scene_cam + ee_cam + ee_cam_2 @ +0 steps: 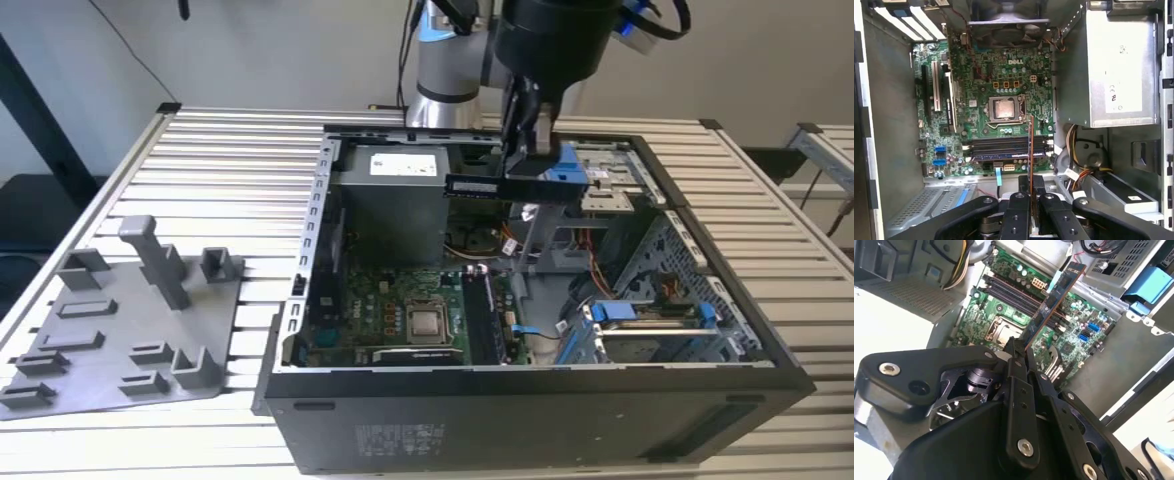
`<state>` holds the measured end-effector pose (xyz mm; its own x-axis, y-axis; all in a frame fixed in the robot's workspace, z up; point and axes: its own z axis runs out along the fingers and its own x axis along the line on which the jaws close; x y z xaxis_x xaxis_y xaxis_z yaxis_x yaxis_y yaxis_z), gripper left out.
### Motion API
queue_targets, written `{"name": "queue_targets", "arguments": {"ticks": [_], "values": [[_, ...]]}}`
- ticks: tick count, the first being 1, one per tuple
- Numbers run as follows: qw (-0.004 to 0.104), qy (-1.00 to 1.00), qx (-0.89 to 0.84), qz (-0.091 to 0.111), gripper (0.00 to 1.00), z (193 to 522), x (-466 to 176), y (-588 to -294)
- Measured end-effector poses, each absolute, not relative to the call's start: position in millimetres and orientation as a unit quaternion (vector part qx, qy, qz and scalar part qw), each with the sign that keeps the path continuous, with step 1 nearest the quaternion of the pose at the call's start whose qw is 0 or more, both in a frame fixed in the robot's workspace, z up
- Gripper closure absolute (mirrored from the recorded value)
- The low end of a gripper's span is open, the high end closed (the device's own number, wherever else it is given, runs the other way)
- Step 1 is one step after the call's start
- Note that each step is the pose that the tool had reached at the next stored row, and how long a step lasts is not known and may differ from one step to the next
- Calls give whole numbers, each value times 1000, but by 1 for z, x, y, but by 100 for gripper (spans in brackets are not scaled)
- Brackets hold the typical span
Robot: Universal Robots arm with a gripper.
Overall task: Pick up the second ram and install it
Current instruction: 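Insert the second ram into the second slot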
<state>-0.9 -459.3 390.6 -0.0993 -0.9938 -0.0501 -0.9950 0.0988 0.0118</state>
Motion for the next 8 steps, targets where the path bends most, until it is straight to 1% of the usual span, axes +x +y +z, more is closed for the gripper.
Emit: {"name": "queue_targets", "arguments": {"ticks": [8], "values": [[16,777,-629,20,86,390,-1,-459]]}}
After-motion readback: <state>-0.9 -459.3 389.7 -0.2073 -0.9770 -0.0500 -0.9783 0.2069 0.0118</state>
